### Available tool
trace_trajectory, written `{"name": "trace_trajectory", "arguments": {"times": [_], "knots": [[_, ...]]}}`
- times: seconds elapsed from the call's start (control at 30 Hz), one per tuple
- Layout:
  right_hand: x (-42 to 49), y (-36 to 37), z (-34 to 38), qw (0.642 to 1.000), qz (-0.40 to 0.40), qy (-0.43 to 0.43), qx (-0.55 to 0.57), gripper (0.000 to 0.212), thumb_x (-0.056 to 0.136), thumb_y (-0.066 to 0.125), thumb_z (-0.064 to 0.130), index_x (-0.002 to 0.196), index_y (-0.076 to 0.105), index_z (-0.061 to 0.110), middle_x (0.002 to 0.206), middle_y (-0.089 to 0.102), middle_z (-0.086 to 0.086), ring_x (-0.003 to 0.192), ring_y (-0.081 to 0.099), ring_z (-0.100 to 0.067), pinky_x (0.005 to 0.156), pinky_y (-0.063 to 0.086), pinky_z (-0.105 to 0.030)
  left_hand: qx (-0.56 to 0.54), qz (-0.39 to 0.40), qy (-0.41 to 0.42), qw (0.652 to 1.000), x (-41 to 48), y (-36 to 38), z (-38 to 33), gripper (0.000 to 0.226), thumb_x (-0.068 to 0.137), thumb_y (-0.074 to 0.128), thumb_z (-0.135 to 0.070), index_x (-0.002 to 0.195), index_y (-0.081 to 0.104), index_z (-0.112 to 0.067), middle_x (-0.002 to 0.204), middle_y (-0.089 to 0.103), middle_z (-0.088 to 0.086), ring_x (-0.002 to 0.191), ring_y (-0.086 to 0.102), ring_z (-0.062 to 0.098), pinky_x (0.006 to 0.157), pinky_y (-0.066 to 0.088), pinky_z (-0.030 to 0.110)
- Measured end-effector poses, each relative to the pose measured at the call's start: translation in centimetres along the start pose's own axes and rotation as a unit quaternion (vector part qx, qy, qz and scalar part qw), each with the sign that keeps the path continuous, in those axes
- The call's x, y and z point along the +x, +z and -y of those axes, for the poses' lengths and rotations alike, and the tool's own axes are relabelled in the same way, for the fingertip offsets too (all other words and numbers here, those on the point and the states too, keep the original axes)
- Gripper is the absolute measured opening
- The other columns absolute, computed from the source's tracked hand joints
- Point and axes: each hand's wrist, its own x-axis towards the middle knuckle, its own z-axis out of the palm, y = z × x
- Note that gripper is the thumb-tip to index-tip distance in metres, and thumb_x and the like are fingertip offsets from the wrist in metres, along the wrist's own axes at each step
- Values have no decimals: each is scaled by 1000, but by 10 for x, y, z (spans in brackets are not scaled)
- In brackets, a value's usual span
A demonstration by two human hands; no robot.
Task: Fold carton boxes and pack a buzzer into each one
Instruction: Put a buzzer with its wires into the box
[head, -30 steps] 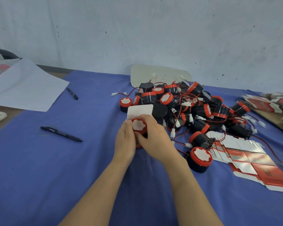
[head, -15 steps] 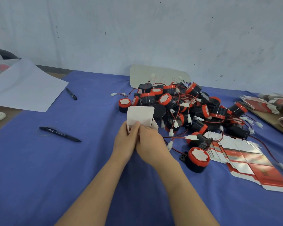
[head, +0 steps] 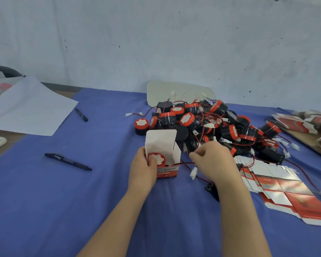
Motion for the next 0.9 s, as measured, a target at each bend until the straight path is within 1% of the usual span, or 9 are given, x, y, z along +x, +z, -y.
{"name": "trace_trajectory", "arguments": {"times": [0.07, 0.17, 0.27, 0.37, 0.5, 0.57, 0.63, 0.8, 0.9], "knots": [[-3, 2, -3, 995, 93, 0, -23, 32, 93, 57, 22, 81, 69, -5, 67, 63, -14, 57, 45, -24, 56, 42, -30, -5, -2, 0, 1000, -1, 0, 0, 14, 98, 42, -15, 102, 44, -29, 92, 52, -13, 78, 51, 4, 57, 36, 11], [-3, 9, 3, 994, 98, -51, 26, 15, 93, 56, 17, 97, 65, 5, 79, 70, -8, 65, 61, -24, 64, 54, -35, -11, -4, -2, 1000, -1, 0, 0, 13, 97, 43, -15, 101, 44, -28, 90, 53, -13, 81, 52, 6, 60, 38, 15], [1, 23, 16, 978, 82, -50, 187, 11, 92, 52, 10, 96, 60, 15, 73, 67, -1, 56, 62, -12, 52, 51, -24, -11, -10, 1, 1000, -2, 1, -1, 13, 96, 44, -13, 97, 46, -26, 83, 53, -15, 75, 52, 6, 55, 38, 11], [1, 39, 25, 944, 121, -46, 303, 19, 89, 51, -1, 93, 68, 6, 72, 68, -1, 62, 65, -11, 61, 56, -20, -23, -14, 6, 1000, -2, 0, -1, 16, 96, 47, -12, 89, 47, -27, 80, 54, -14, 71, 51, 3, 54, 39, 6], [3, 44, 19, 963, 30, -133, 231, 9, 89, 64, 14, 84, 71, 17, 70, 61, 16, 66, 58, 7, 60, 44, -6, -16, -13, 23, 1000, -4, -1, -1, 14, 95, 45, -10, 95, 48, -25, 84, 55, -14, 75, 53, 4, 56, 40, 6], [5, 46, 17, 975, -41, -158, 154, 24, 89, 65, 25, 66, 61, 23, 62, 48, 16, 60, 50, 5, 59, 36, -4, -17, -10, 24, 1000, -4, -1, -1, 15, 95, 44, -10, 100, 49, -23, 90, 58, -10, 80, 54, 8, 59, 40, 11], [5, 48, 18, 975, -84, -162, 124, 26, 88, 66, 29, 65, 58, 18, 67, 44, 12, 60, 45, -2, 62, 34, -4, -17, -8, 24, 1000, -4, 0, -1, 15, 96, 43, -10, 102, 49, -23, 95, 59, -6, 85, 56, 13, 62, 42, 17], [7, 60, 23, 971, -58, -136, 188, 28, 92, 60, 23, 70, 60, 6, 61, 58, -4, 54, 49, -13, 55, 42, -24, -7, -14, 23, 1000, -4, 1, 0, 14, 95, 44, -11, 98, 48, -24, 88, 57, -9, 77, 54, 8, 57, 38, 13], [6, 65, 25, 960, -44, -79, 266, 13, 89, 65, 23, 87, 56, 14, 66, 62, 7, 58, 59, -2, 51, 43, -11, -2, -18, 25, 1000, -4, 2, 0, 9, 95, 46, -13, 94, 49, -21, 90, 59, -4, 79, 54, 15, 59, 39, 20]]}}
